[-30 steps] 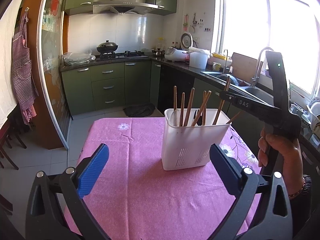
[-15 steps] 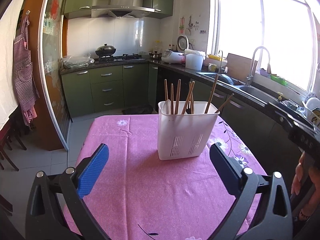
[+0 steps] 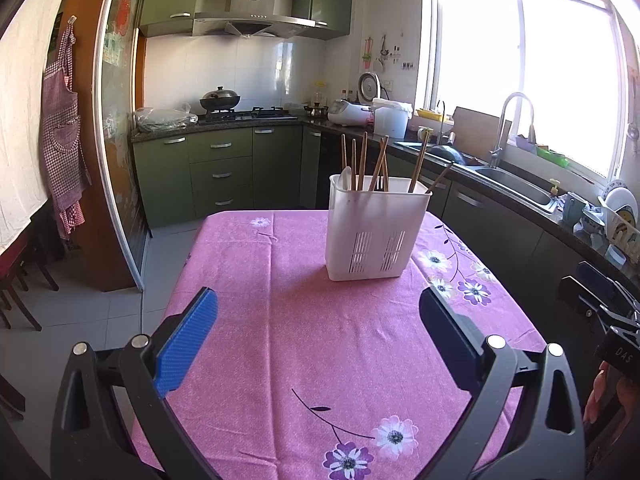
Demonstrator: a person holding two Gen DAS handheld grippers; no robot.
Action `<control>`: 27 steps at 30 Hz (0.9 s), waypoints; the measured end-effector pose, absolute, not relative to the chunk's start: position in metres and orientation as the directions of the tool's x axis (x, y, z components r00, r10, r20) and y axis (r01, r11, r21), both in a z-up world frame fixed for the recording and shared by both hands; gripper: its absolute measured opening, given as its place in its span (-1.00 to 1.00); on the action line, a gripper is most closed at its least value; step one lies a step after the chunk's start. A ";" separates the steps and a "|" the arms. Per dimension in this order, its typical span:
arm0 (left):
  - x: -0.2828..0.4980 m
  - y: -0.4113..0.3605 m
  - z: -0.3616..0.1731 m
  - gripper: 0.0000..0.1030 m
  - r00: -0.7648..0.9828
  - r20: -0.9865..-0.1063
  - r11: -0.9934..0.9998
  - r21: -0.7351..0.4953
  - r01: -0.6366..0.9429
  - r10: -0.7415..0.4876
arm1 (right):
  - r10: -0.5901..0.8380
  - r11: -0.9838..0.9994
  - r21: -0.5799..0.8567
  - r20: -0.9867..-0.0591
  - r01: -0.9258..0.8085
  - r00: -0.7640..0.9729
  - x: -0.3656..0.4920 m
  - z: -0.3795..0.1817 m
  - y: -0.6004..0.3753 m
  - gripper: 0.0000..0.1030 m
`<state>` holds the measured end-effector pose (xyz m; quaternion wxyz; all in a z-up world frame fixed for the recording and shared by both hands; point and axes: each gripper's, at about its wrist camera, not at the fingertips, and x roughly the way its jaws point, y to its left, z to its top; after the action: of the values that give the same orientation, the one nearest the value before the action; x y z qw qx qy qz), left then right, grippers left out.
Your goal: Organize utensils
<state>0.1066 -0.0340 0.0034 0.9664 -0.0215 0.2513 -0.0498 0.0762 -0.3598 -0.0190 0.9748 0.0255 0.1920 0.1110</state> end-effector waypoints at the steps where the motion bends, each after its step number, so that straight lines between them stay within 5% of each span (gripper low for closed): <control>1: 0.102 -0.033 0.003 0.86 0.869 -0.483 0.994 -0.065 0.084 -0.105 | 0.221 0.975 0.083 -0.365 -0.205 0.904 0.073 -0.019 -0.359 0.73; 27: 0.069 -0.027 0.010 0.86 0.889 -0.443 0.993 -0.074 0.087 -0.111 | 0.221 0.975 0.051 -0.354 -0.218 0.908 0.056 -0.001 -0.349 0.75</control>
<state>0.0689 -0.0274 0.0098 0.9716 -0.0261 0.2296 -0.0512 0.0564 -0.3486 -0.0009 0.9768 0.0050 0.1820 0.1124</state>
